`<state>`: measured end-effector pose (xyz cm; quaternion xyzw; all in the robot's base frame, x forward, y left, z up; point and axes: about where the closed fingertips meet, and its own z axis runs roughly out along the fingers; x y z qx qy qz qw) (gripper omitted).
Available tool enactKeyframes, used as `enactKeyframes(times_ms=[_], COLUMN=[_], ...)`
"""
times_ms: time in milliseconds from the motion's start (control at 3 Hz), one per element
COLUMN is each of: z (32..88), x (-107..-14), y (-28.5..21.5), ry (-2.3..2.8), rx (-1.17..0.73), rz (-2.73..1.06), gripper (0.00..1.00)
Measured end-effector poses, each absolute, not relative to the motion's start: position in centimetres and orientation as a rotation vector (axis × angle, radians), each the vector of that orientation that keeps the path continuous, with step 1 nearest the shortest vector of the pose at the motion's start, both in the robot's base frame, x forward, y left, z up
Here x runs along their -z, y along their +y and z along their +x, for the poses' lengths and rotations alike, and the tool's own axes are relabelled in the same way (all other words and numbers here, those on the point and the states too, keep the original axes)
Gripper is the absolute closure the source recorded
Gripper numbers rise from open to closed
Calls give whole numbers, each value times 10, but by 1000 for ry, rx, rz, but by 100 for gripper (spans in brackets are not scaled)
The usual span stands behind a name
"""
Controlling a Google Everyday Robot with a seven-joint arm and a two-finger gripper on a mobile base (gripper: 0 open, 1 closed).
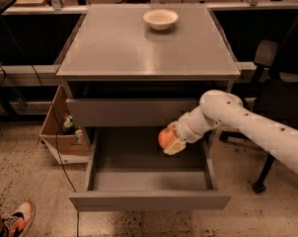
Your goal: Place orange into middle drawer
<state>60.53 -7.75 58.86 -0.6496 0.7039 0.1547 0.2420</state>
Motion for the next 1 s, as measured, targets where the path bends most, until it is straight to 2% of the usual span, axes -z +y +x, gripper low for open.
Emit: enactKeyframes(times_ms=[333,667,1000], z=[601,606,614], x=[-524,-487,-462], y=[-125,-143,-136], ry=[2085,2083,1953], rx=[-424,-436,-459], rz=[-1704,-1656,-1675], gripper=[100,100,84])
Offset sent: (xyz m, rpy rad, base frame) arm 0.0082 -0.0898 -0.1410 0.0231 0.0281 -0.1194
